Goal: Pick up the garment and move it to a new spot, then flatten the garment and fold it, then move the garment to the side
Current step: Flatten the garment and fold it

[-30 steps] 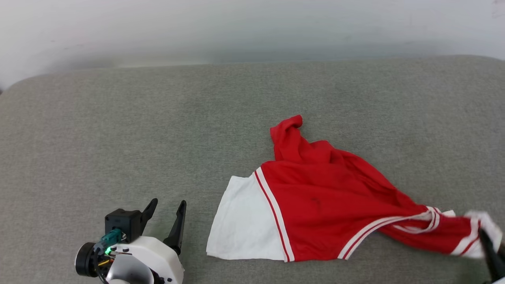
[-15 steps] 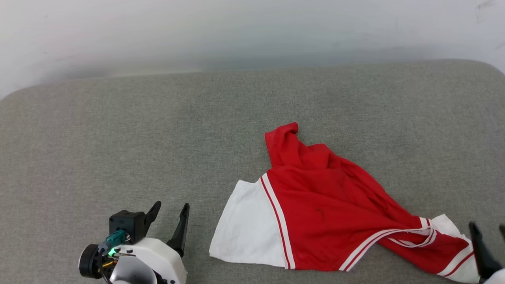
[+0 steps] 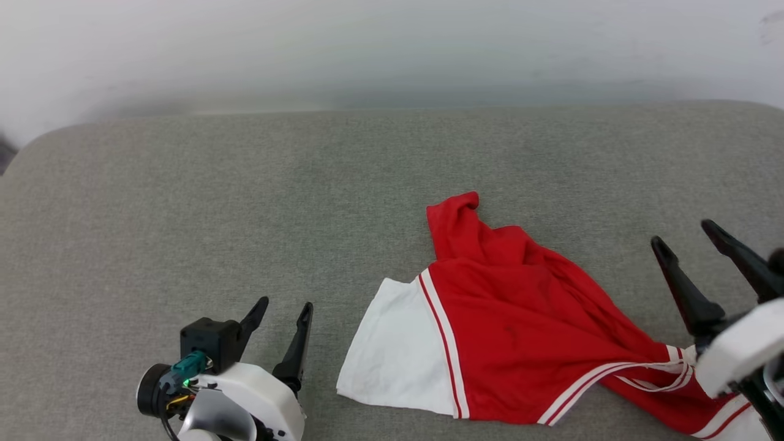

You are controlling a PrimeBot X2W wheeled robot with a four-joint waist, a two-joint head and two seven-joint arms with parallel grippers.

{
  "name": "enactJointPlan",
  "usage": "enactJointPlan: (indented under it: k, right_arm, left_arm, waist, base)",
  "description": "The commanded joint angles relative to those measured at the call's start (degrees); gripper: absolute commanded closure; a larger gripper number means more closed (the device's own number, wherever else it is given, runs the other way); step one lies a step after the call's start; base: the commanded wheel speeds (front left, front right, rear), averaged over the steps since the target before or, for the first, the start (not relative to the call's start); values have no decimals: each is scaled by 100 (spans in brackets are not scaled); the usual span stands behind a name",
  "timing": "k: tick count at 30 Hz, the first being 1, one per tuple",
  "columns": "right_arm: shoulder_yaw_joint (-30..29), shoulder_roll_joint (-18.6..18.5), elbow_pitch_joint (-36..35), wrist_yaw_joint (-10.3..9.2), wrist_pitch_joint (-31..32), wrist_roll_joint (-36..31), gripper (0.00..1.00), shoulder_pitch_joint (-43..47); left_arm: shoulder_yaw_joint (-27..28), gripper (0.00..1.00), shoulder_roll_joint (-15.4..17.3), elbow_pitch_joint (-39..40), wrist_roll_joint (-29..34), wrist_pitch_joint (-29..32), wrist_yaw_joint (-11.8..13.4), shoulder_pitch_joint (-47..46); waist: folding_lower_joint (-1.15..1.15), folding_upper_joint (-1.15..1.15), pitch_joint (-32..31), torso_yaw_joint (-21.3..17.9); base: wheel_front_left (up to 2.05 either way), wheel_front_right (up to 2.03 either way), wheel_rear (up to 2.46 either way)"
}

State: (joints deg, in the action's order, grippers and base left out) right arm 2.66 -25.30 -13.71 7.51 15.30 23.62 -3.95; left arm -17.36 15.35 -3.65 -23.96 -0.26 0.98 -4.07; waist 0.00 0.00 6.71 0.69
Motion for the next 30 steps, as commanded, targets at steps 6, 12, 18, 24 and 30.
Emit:
enactJointPlan:
  k: [6, 12, 18, 24, 30]
  right_arm:
    - [725, -146, 256, -4, 1322, 113, 0, -736]
    - [1250, -135, 1226, -5, 2664, 69, 0, -1360]
    - [1553, -214, 2214, -4, 3227, -224, 0, -1830]
    - [1682, -228, 2971, -4, 3269, -243, 0, -1985]
    - [1705, -216, 3573, -7, 3215, -161, 94, -1930]
  left_arm:
    - [-71, 0, -45, 93, -17, -33, -28, -128]
    - [-209, 0, -99, 113, 50, -92, -87, -256]
    - [-390, 0, -179, 148, 170, -362, -199, -417]
    - [-544, 0, -251, 187, 399, -940, -288, -584]
    - [-685, 0, -348, 121, 574, -1276, -339, -726]
  waist:
    - [0, 0, 178, 321]
    - [0, 0, 365, 752]
    - [0, 0, 531, 1217]
    - [0, 0, 667, 1568]
    - [0, 0, 791, 1861]
  base:
    - [0, 0, 0]
    - [0, 0, 0]
    - [0, 0, 0]
    - [0, 0, 0]
    - [0, 0, 0]
